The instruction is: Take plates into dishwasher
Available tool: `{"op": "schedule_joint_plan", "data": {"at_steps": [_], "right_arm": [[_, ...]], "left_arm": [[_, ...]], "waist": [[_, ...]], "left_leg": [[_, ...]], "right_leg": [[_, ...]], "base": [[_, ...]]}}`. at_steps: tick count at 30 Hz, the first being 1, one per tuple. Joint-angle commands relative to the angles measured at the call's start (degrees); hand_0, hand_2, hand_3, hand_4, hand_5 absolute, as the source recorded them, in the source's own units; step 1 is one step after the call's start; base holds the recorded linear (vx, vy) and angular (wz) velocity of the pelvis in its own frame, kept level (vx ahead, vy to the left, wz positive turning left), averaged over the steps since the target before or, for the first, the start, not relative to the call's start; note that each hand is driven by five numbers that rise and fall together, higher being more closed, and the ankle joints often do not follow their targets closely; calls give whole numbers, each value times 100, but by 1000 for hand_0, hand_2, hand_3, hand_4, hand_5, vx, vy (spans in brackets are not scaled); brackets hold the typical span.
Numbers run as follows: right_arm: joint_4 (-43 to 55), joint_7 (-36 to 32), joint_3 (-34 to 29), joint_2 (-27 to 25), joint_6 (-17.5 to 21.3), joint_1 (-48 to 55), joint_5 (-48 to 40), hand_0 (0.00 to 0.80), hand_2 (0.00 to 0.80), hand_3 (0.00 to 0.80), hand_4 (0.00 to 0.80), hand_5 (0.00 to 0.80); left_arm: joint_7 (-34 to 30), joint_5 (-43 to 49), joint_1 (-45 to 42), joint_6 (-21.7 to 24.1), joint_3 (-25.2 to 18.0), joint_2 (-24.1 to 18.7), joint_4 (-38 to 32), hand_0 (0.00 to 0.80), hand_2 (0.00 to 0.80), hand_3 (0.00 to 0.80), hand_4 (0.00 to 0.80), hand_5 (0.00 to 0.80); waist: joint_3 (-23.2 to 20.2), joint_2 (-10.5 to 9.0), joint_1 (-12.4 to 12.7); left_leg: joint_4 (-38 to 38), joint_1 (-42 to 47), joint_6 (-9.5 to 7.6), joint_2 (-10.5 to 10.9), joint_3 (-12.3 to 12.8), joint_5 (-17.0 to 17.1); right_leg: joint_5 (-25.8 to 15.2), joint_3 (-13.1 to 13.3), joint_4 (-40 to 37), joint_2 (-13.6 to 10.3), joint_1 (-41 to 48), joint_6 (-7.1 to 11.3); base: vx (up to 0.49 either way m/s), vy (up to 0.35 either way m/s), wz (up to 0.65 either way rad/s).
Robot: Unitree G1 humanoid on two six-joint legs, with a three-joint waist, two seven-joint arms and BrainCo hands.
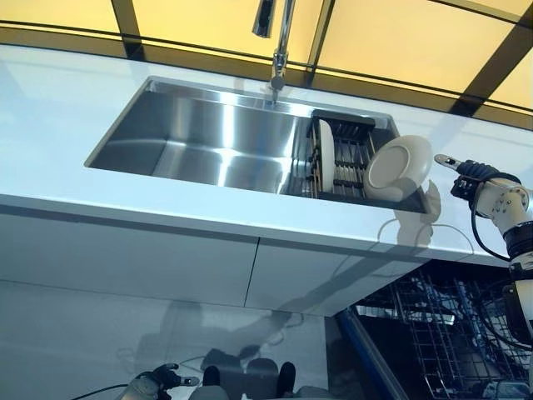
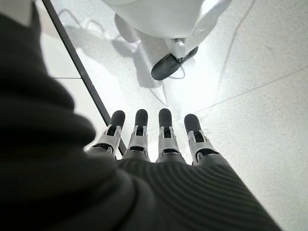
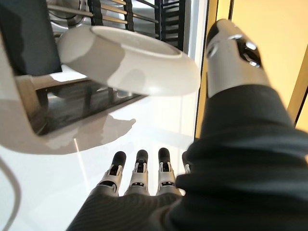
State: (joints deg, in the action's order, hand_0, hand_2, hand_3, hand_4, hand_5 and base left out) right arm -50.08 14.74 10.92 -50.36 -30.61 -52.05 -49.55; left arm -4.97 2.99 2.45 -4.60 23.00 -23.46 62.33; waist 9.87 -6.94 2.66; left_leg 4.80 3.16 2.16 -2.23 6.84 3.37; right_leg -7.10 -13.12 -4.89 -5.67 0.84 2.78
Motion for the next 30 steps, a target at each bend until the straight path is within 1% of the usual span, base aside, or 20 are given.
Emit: {"op": "schedule_joint_plan", "data": {"at_steps": [1,8,14,21,30], "right_arm": [[-143,124,181,-530,305,-974,34,0,0,0,0,0],[-206,117,269,-536,309,-1126,79,0,0,0,0,0],[-155,171,326,-508,289,-1204,86,0,0,0,0,0],[-131,272,341,-463,290,-1216,90,0,0,0,0,0],[-74,211,332,-467,268,-1155,102,0,0,0,0,0]], "left_arm": [[26,-55,206,107,420,62,111,0,0,0,0,0],[83,-159,190,111,485,150,168,0,0,0,0,0],[98,-216,214,140,515,216,141,0,0,0,0,0],[149,-306,239,167,565,262,140,0,0,0,0,0],[145,-369,269,151,564,266,106,0,0,0,0,0]], "waist": [[-29,242,276],[8,348,250],[66,409,231],[139,474,196],[192,524,137]], "left_leg": [[20,-105,120,-106,-145,-136],[20,-189,274,-193,-214,13],[20,-255,363,-238,-223,111],[14,-309,413,-279,-225,182],[5,-337,453,-317,-183,238]], "right_leg": [[677,-52,594,-25,194,253],[715,-136,508,62,242,128],[733,-173,493,95,228,61],[761,-197,546,113,160,6],[773,-201,573,122,120,-28]], "base": [[-29,-75,10],[-21,-62,9],[-27,-42,4],[-31,-35,4],[-3,-1,0]]}}
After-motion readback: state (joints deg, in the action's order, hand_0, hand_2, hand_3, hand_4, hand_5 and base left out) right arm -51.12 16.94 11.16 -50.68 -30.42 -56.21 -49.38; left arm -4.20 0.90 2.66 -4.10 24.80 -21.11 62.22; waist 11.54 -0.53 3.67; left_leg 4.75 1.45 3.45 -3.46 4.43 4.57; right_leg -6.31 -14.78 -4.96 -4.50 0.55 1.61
